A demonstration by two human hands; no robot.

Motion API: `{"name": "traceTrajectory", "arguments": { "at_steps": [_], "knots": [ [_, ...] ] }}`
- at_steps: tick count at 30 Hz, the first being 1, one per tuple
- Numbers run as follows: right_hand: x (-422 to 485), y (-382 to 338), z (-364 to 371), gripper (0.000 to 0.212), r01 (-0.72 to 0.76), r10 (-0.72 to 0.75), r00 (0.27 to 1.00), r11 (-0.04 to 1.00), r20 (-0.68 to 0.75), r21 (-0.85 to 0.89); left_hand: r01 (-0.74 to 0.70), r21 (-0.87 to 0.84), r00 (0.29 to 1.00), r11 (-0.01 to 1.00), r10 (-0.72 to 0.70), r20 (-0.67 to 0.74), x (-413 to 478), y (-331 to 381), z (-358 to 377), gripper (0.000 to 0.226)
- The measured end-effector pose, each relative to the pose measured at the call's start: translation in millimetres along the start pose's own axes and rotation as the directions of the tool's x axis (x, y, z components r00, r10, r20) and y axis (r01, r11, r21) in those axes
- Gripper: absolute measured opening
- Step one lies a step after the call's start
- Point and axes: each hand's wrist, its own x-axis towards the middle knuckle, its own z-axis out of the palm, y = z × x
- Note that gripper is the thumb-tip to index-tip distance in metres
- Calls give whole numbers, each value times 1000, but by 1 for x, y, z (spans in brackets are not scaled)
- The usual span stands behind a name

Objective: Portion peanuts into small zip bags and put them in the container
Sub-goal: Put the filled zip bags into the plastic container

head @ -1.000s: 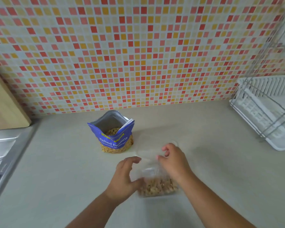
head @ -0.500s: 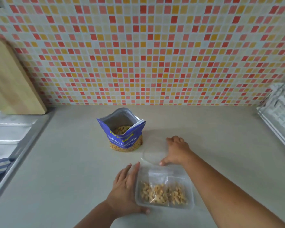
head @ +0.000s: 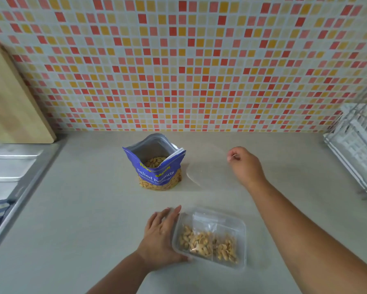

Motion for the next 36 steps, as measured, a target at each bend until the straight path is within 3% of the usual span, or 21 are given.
{"name": "traceTrajectory", "arguments": {
  "at_steps": [4,6,9,23,36],
  "knots": [
    [-36,0,4,22,8,19,932,997,363,-72,-2,18,1000,1000,2,2,1,0,0,135],
    [-61,6,18,20,44,21,902,989,431,-140,0,28,1000,1000,0,1,1,0,0,137],
    [-83,12,31,20,61,37,916,972,399,-229,-7,3,1000,1000,7,-7,0,1,0,138],
    [-97,14,40,20,-21,88,928,982,361,-186,-22,35,999,999,23,-24,-4,3,-3,137],
    [-102,7,35,45,61,65,900,960,431,-272,-45,23,997,999,43,69,-5,2,-6,126]
  ]
}}
